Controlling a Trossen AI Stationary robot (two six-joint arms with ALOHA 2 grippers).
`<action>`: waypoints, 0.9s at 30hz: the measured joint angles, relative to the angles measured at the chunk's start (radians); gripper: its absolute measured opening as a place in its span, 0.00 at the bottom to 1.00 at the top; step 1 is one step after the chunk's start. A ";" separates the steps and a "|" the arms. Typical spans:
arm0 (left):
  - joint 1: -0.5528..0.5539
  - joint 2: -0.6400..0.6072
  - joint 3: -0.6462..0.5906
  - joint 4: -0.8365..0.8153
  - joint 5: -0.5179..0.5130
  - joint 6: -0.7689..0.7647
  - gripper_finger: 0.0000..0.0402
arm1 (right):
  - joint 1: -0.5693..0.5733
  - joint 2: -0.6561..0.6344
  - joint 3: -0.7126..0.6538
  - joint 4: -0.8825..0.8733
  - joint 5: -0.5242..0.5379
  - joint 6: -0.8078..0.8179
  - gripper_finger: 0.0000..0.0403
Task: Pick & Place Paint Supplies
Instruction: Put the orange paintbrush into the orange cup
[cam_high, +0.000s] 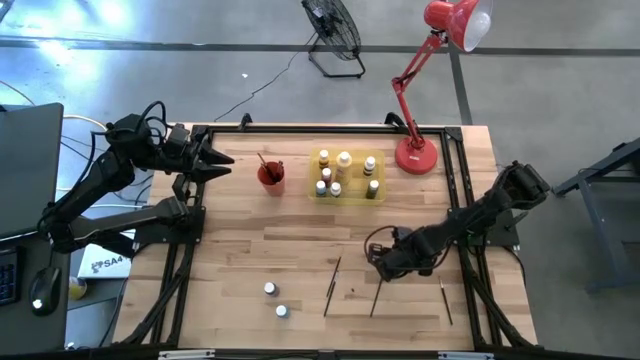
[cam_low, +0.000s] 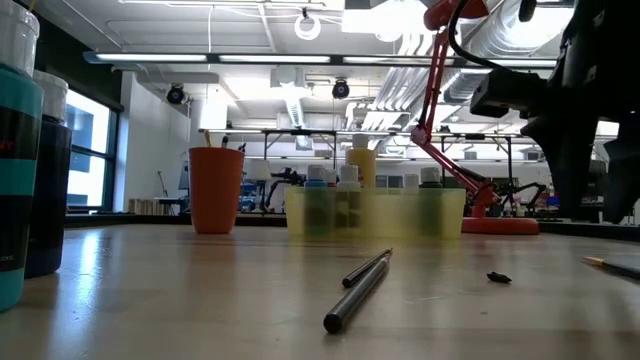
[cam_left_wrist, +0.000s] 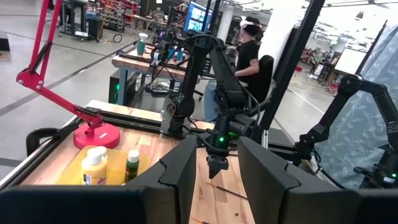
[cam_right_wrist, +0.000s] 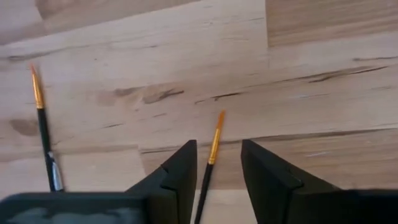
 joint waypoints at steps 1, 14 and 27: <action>0.000 0.000 0.000 0.000 0.000 0.000 0.29 | -0.004 0.000 0.000 0.001 0.001 0.003 0.29; 0.000 0.000 0.000 0.000 0.000 0.008 0.29 | 0.009 0.094 0.000 0.076 0.009 0.014 0.20; 0.000 0.000 0.000 0.000 -0.005 0.026 0.29 | 0.013 0.143 0.003 0.059 0.010 0.008 0.16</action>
